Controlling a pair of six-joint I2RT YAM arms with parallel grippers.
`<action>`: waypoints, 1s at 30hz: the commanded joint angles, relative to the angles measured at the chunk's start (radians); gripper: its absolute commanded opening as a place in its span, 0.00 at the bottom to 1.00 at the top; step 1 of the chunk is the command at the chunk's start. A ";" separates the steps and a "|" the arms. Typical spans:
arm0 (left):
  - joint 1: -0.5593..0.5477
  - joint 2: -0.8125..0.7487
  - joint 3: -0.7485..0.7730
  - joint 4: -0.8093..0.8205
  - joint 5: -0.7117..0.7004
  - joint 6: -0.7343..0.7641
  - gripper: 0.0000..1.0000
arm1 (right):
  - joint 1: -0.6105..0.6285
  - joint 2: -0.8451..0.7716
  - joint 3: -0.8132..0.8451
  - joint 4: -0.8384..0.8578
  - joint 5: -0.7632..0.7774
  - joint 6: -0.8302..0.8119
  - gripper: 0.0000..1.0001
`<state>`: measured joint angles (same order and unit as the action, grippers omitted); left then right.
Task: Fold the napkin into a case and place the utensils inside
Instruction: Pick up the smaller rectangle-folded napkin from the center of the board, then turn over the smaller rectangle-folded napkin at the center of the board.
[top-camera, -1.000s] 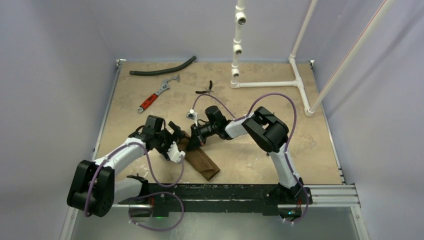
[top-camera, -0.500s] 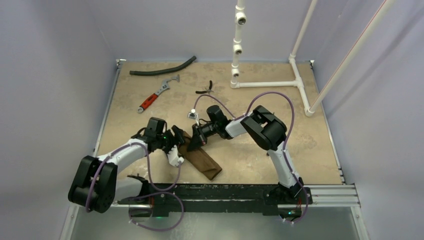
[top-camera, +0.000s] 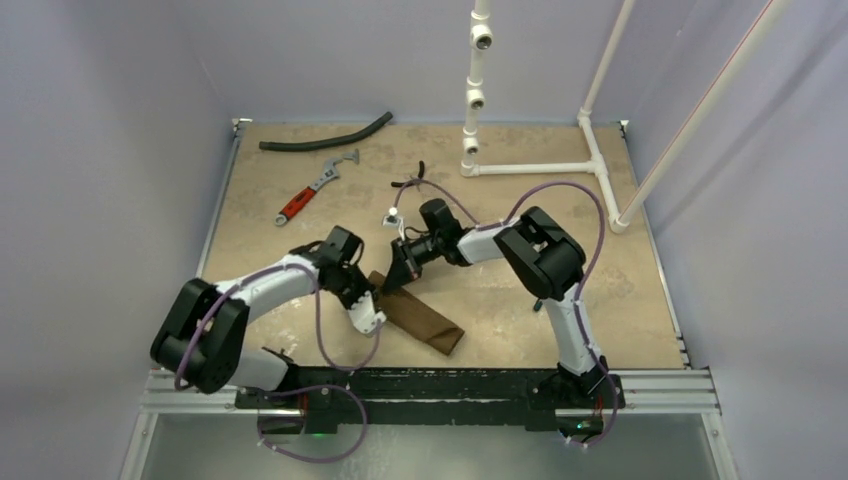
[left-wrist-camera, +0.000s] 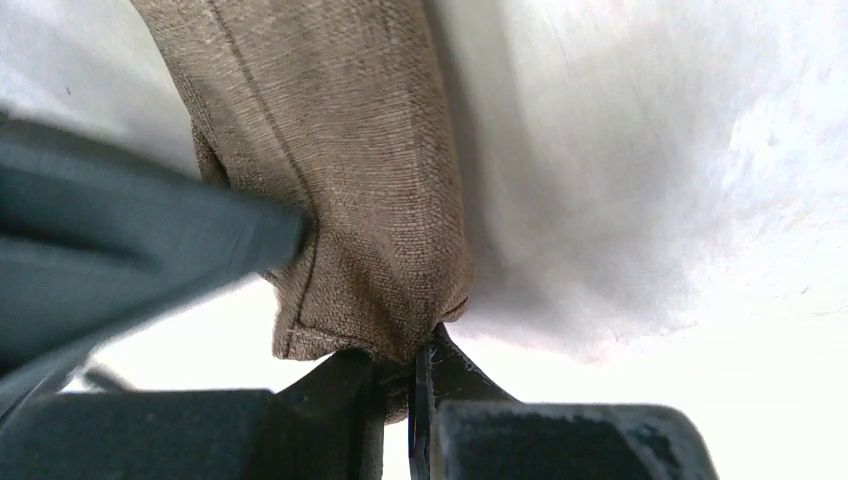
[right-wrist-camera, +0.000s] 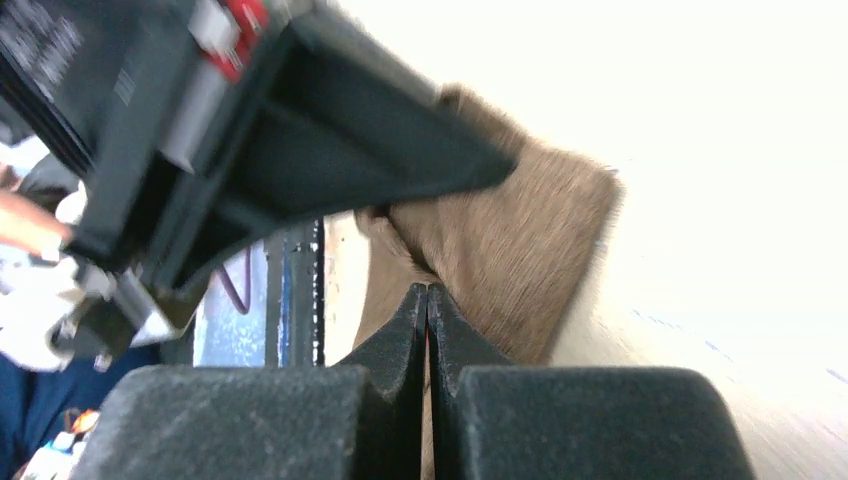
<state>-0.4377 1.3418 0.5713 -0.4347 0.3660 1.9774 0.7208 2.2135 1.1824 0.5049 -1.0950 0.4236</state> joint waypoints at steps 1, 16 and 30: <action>-0.115 0.173 0.270 -0.489 0.036 -0.419 0.00 | -0.101 -0.138 0.070 -0.105 0.092 -0.121 0.02; 0.023 0.526 0.714 -1.002 0.811 -0.862 0.00 | -0.231 -0.458 -0.048 -0.204 0.338 -0.275 0.17; 0.325 0.891 0.577 -1.001 0.995 -0.840 0.00 | -0.235 -0.624 -0.124 -0.260 0.313 -0.320 0.12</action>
<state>-0.2207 2.1803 1.1484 -1.4059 1.2751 1.1191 0.4515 1.5608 1.1465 0.2253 -0.7612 0.0711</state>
